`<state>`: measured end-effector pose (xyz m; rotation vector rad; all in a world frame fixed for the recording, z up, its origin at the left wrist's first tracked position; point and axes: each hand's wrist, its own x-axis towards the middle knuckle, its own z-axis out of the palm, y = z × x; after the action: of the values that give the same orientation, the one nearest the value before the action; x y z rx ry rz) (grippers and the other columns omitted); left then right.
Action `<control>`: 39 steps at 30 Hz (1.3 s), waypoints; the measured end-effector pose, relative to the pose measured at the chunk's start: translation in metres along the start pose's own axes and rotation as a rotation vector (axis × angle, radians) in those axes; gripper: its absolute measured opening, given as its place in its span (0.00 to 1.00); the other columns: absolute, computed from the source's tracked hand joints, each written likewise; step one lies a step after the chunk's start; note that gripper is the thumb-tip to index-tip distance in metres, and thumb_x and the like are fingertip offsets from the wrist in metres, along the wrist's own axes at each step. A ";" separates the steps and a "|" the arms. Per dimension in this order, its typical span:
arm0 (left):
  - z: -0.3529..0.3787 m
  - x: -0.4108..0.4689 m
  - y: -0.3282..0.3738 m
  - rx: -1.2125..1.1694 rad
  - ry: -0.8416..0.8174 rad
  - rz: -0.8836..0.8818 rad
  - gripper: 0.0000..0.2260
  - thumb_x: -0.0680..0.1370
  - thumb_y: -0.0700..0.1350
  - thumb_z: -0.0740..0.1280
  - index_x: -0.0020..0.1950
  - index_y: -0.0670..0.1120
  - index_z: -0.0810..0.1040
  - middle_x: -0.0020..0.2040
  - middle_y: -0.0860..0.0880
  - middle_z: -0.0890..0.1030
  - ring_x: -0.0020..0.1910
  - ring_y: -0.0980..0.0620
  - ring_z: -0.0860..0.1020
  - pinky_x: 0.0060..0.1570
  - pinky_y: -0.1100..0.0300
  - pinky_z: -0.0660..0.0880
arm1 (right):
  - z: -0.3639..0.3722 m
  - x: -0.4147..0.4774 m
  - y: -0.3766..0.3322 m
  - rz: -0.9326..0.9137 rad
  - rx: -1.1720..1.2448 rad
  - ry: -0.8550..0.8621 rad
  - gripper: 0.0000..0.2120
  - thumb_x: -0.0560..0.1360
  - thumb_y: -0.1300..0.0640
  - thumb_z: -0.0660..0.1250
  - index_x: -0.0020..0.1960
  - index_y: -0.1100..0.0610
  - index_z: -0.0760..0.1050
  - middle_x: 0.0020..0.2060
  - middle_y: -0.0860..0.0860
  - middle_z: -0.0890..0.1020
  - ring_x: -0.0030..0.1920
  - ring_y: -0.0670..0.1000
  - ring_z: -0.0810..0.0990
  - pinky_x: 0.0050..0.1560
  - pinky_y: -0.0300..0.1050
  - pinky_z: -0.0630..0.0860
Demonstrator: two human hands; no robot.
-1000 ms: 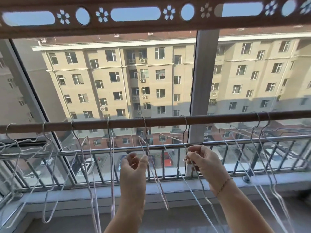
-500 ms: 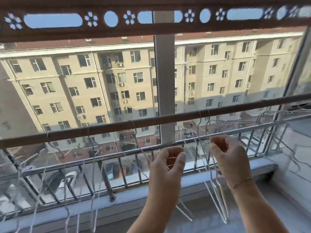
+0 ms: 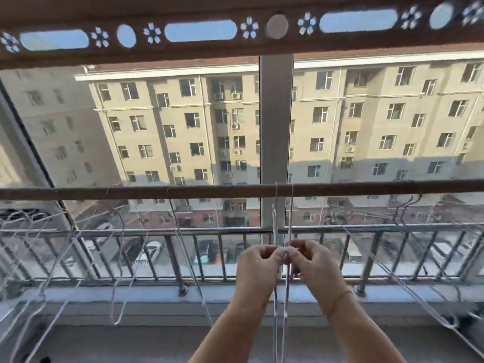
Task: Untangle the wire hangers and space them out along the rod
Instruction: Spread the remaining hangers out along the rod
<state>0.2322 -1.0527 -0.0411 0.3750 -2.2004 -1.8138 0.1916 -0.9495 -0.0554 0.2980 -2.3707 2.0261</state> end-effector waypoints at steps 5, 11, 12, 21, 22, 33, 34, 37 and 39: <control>-0.007 -0.002 -0.001 -0.140 0.051 -0.101 0.06 0.75 0.43 0.68 0.42 0.44 0.83 0.33 0.50 0.81 0.31 0.56 0.75 0.35 0.63 0.74 | 0.003 0.003 -0.003 -0.018 0.071 -0.072 0.03 0.74 0.63 0.66 0.46 0.59 0.78 0.31 0.51 0.80 0.25 0.40 0.75 0.26 0.32 0.70; -0.038 -0.004 -0.007 -0.338 0.244 -0.165 0.05 0.75 0.44 0.69 0.44 0.43 0.82 0.32 0.50 0.79 0.31 0.55 0.73 0.34 0.64 0.73 | 0.020 0.008 -0.008 0.013 0.125 -0.140 0.03 0.73 0.64 0.66 0.45 0.59 0.78 0.30 0.53 0.79 0.26 0.45 0.71 0.25 0.35 0.69; -0.044 -0.003 -0.008 -0.352 0.281 -0.168 0.04 0.74 0.43 0.69 0.43 0.43 0.82 0.32 0.50 0.79 0.31 0.55 0.73 0.34 0.63 0.73 | 0.022 0.009 -0.009 0.017 0.125 -0.150 0.03 0.74 0.64 0.66 0.46 0.59 0.78 0.30 0.53 0.79 0.26 0.46 0.71 0.25 0.35 0.69; -0.064 0.002 -0.015 -0.397 0.365 -0.175 0.02 0.74 0.41 0.69 0.43 0.43 0.81 0.32 0.48 0.78 0.30 0.54 0.73 0.31 0.65 0.71 | 0.034 0.009 -0.011 0.047 0.134 -0.199 0.06 0.74 0.66 0.63 0.44 0.59 0.78 0.28 0.54 0.78 0.26 0.47 0.70 0.25 0.37 0.68; -0.064 0.002 -0.016 -0.403 0.359 -0.180 0.03 0.74 0.41 0.70 0.43 0.43 0.81 0.32 0.48 0.79 0.31 0.54 0.73 0.33 0.64 0.72 | 0.034 0.009 -0.010 0.050 0.130 -0.191 0.06 0.74 0.65 0.63 0.44 0.58 0.78 0.28 0.53 0.78 0.26 0.47 0.70 0.25 0.37 0.68; -0.053 -0.006 -0.008 -0.049 0.499 0.119 0.17 0.75 0.48 0.67 0.63 0.45 0.74 0.51 0.49 0.77 0.50 0.53 0.76 0.49 0.69 0.70 | 0.015 0.000 -0.001 -0.028 -0.075 -0.067 0.04 0.74 0.59 0.65 0.48 0.54 0.77 0.36 0.49 0.79 0.33 0.46 0.75 0.32 0.33 0.72; -0.050 -0.008 -0.003 -0.029 0.524 0.175 0.20 0.75 0.48 0.67 0.66 0.45 0.72 0.55 0.48 0.76 0.54 0.52 0.76 0.54 0.65 0.71 | 0.008 -0.003 -0.001 -0.048 -0.097 -0.033 0.04 0.74 0.58 0.65 0.49 0.54 0.77 0.36 0.49 0.79 0.33 0.46 0.75 0.31 0.33 0.72; -0.030 -0.017 0.015 -0.005 0.531 0.342 0.19 0.75 0.49 0.67 0.64 0.46 0.73 0.54 0.48 0.77 0.54 0.51 0.76 0.55 0.62 0.73 | -0.020 -0.012 -0.006 -0.106 -0.157 0.095 0.05 0.74 0.57 0.65 0.49 0.53 0.77 0.37 0.48 0.80 0.35 0.47 0.77 0.34 0.33 0.72; -0.010 -0.023 0.024 -0.043 0.455 0.382 0.14 0.75 0.48 0.67 0.60 0.49 0.75 0.51 0.50 0.79 0.51 0.54 0.78 0.51 0.64 0.74 | -0.044 -0.018 -0.011 -0.153 -0.181 0.178 0.04 0.74 0.57 0.65 0.48 0.52 0.77 0.36 0.47 0.80 0.35 0.46 0.78 0.34 0.34 0.73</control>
<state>0.2566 -1.0493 -0.0164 0.2965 -1.7729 -1.4052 0.2056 -0.9055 -0.0397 0.2735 -2.3231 1.6845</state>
